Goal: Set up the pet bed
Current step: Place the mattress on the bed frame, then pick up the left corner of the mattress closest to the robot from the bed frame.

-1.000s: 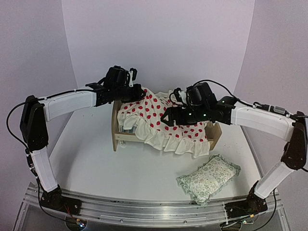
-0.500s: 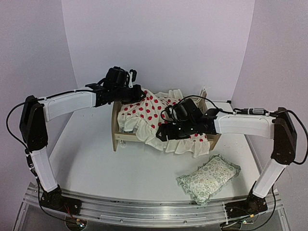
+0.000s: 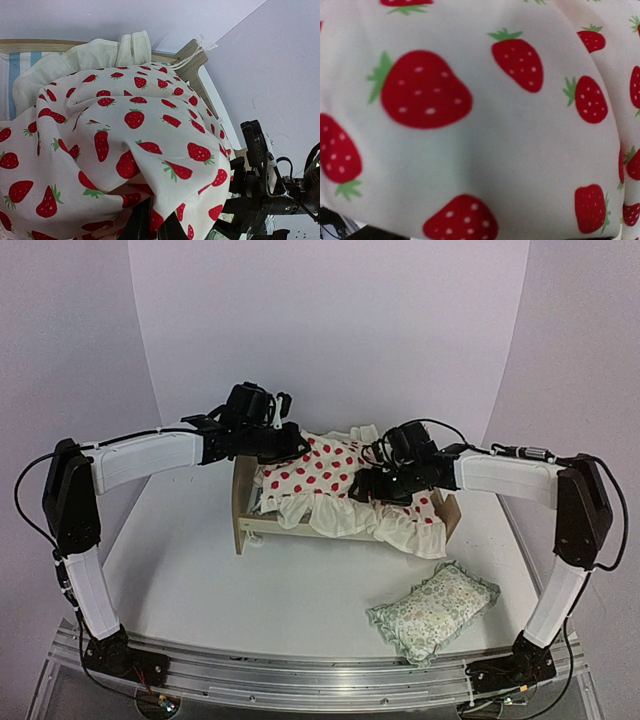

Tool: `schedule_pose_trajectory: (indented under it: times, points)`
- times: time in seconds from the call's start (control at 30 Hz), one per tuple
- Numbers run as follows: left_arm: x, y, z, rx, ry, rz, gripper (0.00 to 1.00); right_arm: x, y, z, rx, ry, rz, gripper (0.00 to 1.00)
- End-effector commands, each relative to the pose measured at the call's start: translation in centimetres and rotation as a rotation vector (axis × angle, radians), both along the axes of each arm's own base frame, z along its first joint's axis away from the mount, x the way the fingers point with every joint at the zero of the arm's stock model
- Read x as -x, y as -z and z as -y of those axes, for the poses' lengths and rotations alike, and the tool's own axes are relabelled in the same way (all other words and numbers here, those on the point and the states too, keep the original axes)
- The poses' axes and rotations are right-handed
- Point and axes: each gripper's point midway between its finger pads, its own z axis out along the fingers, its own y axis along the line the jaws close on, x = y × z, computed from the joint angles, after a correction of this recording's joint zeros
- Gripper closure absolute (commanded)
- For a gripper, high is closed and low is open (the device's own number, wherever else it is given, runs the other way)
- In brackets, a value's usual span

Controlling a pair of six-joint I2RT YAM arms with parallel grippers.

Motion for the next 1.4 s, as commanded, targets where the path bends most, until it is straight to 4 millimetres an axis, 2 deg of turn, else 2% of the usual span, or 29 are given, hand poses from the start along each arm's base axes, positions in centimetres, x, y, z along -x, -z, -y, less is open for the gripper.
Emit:
schedule_pose_trajectory:
  times: [0.0,0.1,0.2,0.3,0.43,0.67,0.8,0.9,1.03,1.13,1.2,1.23,1.27,1.3,1.37]
  points:
    - [-0.7,-1.5,0.2,0.005,-0.006,0.040,0.91,4.1,-5.5,-3.1,-0.146,-0.141,0.037,0.12]
    - [-0.8,-1.4,0.3,0.008,-0.006,0.037,0.91,6.7,-6.6,-5.2,-0.171,-0.208,0.058,0.11]
    - [-0.8,-1.7,0.3,0.014,-0.007,0.041,0.90,7.7,-7.1,-6.0,-0.200,-0.208,0.077,0.08]
    - [-0.7,-1.8,0.2,0.014,-0.006,0.044,0.90,7.5,-7.3,-6.8,-0.254,-0.163,0.094,0.06]
    - [-0.6,-2.0,0.2,0.022,-0.001,0.045,0.90,7.2,-6.8,-9.0,-0.318,-0.126,0.088,0.04]
    - [-0.4,-1.4,0.3,0.019,0.007,0.034,0.89,6.3,-6.6,-12.7,-0.308,-0.099,0.123,0.05]
    - [-0.3,-1.5,0.3,0.023,0.011,0.036,0.89,5.3,-6.6,-13.6,-0.278,-0.071,0.161,0.07]
    - [0.0,-1.7,0.3,0.030,0.020,0.034,0.89,4.5,-5.8,-13.0,-0.213,-0.031,0.198,0.11]
    - [0.4,-1.7,0.3,0.040,0.029,0.028,0.89,2.9,-5.4,-11.9,-0.129,0.017,0.280,0.30]
    - [0.7,-1.5,0.3,0.046,0.037,0.018,0.89,2.0,-5.2,-12.2,-0.088,0.016,0.322,0.39]
    - [0.9,-1.4,0.4,0.052,0.046,0.012,0.89,1.6,-5.2,-12.6,-0.072,0.006,0.338,0.50]
    - [1.0,-1.4,0.5,0.055,0.051,0.009,0.89,1.5,-5.2,-12.7,-0.066,0.001,0.345,0.58]
    - [1.1,-1.3,0.4,0.056,0.052,0.006,0.89,1.3,-5.0,-12.7,-0.059,0.004,0.348,0.72]
    - [1.1,-1.3,0.4,0.057,0.055,0.004,0.89,1.1,-5.0,-12.6,-0.055,0.008,0.352,0.82]
    - [1.3,-1.2,0.4,0.061,0.057,0.001,0.88,1.1,-5.0,-12.5,-0.051,0.004,0.354,0.97]
